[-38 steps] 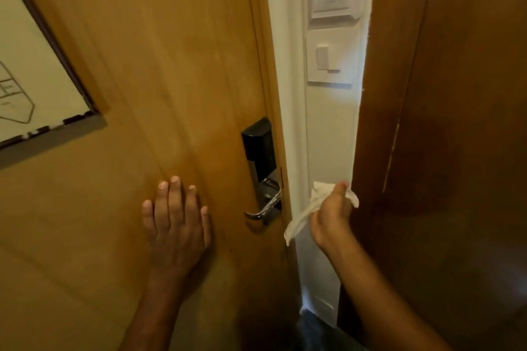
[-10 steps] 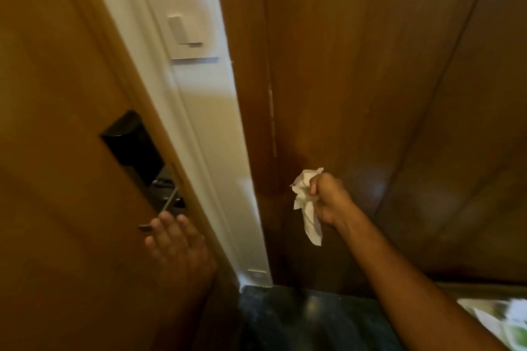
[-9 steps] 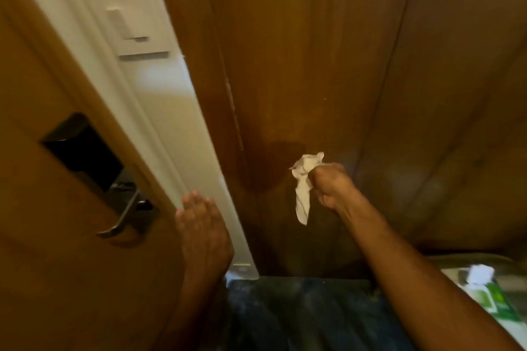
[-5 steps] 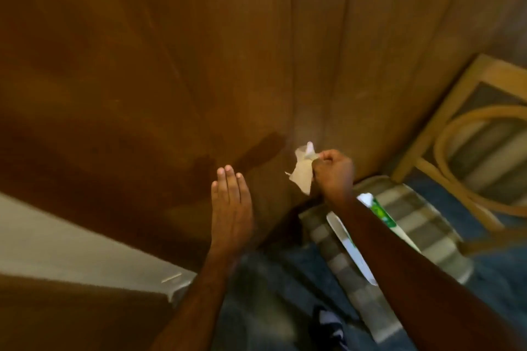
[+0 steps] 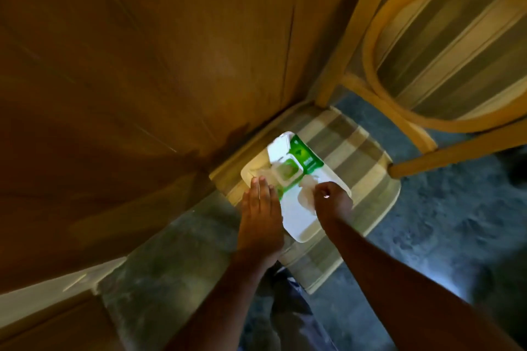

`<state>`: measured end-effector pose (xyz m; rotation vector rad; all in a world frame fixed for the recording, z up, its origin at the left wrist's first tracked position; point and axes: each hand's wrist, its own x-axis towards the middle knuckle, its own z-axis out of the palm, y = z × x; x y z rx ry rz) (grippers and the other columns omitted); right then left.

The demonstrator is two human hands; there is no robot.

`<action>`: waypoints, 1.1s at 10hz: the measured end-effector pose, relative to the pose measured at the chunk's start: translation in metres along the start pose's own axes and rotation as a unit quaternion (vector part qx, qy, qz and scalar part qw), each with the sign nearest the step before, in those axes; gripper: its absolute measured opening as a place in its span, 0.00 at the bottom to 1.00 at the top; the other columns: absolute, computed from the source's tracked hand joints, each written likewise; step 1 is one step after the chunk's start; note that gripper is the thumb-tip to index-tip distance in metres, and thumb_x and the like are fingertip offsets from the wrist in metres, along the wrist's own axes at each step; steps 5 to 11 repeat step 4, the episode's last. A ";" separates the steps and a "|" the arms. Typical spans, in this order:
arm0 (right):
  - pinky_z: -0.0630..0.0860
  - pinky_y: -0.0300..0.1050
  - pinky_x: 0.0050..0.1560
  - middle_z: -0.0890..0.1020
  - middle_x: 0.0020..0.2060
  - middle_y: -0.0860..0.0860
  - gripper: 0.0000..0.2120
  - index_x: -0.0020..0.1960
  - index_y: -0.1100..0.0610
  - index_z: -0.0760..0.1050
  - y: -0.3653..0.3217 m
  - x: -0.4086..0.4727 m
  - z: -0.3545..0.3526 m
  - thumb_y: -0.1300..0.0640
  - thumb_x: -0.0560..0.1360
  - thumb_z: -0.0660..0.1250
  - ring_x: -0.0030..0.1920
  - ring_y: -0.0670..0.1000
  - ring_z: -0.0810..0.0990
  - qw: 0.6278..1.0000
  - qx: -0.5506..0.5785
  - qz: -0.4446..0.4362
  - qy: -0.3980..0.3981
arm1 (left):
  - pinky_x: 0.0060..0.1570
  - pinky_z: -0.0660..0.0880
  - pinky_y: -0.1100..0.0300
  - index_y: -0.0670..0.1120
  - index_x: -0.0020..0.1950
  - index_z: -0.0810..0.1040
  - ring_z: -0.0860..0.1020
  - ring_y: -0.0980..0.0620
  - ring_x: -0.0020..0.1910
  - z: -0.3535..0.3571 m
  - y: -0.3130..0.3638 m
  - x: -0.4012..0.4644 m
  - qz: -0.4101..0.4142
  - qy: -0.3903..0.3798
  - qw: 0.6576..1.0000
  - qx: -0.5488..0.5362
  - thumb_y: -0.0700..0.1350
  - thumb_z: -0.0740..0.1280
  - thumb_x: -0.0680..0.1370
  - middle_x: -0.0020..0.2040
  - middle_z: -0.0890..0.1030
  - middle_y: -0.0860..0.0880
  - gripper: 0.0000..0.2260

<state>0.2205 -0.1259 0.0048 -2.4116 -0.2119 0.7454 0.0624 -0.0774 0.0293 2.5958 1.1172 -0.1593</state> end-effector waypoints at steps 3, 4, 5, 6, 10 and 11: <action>0.70 0.55 0.63 0.74 0.63 0.57 0.16 0.62 0.54 0.78 0.050 0.020 0.052 0.50 0.78 0.61 0.61 0.60 0.73 0.917 -0.364 -0.095 -0.128 | 0.71 0.69 0.33 0.30 0.74 0.70 0.66 0.28 0.75 0.044 -0.024 -0.007 -0.001 -0.008 1.000 0.016 0.41 0.65 0.76 0.74 0.68 0.27 0.28; 0.72 0.55 0.63 0.74 0.62 0.57 0.14 0.60 0.54 0.78 0.044 0.018 0.046 0.52 0.78 0.61 0.61 0.61 0.72 0.939 -0.316 -0.080 -0.110 | 0.71 0.68 0.33 0.32 0.75 0.69 0.65 0.29 0.76 0.036 -0.027 -0.006 -0.022 -0.009 1.000 0.013 0.40 0.70 0.73 0.75 0.67 0.28 0.31; 0.72 0.55 0.63 0.74 0.62 0.57 0.14 0.60 0.54 0.78 0.044 0.018 0.046 0.52 0.78 0.61 0.61 0.61 0.72 0.939 -0.316 -0.080 -0.110 | 0.71 0.68 0.33 0.32 0.75 0.69 0.65 0.29 0.76 0.036 -0.027 -0.006 -0.022 -0.009 1.000 0.013 0.40 0.70 0.73 0.75 0.67 0.28 0.31; 0.72 0.55 0.63 0.74 0.62 0.57 0.14 0.60 0.54 0.78 0.044 0.018 0.046 0.52 0.78 0.61 0.61 0.61 0.72 0.939 -0.316 -0.080 -0.110 | 0.71 0.68 0.33 0.32 0.75 0.69 0.65 0.29 0.76 0.036 -0.027 -0.006 -0.022 -0.009 1.000 0.013 0.40 0.70 0.73 0.75 0.67 0.28 0.31; 0.72 0.55 0.63 0.74 0.62 0.57 0.14 0.60 0.54 0.78 0.044 0.018 0.046 0.52 0.78 0.61 0.61 0.61 0.72 0.939 -0.316 -0.080 -0.110 | 0.71 0.68 0.33 0.32 0.75 0.69 0.65 0.29 0.76 0.036 -0.027 -0.006 -0.022 -0.009 1.000 0.013 0.40 0.70 0.73 0.75 0.67 0.28 0.31; 0.72 0.55 0.63 0.74 0.62 0.57 0.14 0.60 0.54 0.78 0.044 0.018 0.046 0.52 0.78 0.61 0.61 0.61 0.72 0.939 -0.316 -0.080 -0.110 | 0.71 0.68 0.33 0.32 0.75 0.69 0.65 0.29 0.76 0.036 -0.027 -0.006 -0.022 -0.009 1.000 0.013 0.40 0.70 0.73 0.75 0.67 0.28 0.31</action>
